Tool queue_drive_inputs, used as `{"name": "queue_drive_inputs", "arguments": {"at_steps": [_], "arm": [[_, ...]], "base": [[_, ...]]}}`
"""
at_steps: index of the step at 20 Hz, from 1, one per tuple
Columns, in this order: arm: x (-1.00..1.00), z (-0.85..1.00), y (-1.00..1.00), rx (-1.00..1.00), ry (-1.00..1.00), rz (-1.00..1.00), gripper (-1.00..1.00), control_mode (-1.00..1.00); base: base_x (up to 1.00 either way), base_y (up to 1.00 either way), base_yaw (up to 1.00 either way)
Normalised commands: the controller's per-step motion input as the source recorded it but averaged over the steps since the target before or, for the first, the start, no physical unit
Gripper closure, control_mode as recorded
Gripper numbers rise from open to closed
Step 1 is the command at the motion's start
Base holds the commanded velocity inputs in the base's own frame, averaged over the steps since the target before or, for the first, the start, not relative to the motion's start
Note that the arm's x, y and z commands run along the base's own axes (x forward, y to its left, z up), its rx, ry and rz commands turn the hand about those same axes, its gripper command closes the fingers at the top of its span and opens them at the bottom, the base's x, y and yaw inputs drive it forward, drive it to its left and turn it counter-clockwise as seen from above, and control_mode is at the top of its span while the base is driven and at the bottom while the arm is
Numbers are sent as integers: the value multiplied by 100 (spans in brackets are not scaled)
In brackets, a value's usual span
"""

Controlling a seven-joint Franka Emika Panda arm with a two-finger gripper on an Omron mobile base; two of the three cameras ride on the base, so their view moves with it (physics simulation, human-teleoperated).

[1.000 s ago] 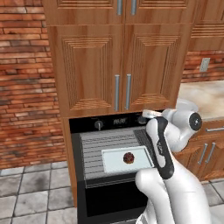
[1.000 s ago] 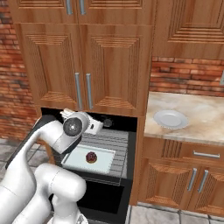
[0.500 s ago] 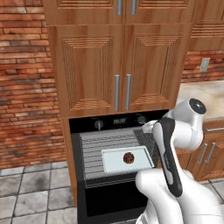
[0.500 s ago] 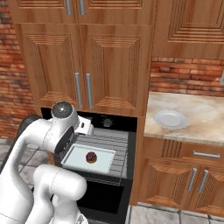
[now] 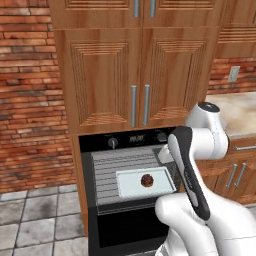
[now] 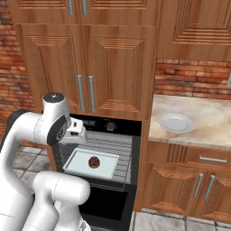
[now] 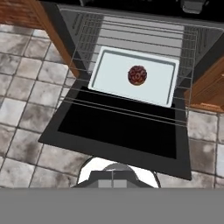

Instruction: Take the baked cake out of the oven and place it on the plate for cooling. Then close the oven door.

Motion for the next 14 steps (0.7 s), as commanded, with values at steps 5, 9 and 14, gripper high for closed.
{"name": "queue_drive_inputs", "arguments": {"at_steps": [5,9,14], "arm": [[0,-36,0,0,2,0,100,-100],[0,-37,0,0,-4,0,100,-100],[0,-30,0,0,-10,0,100,-100]], "base": [[0,0,0],[0,0,0],[0,0,0]]}}
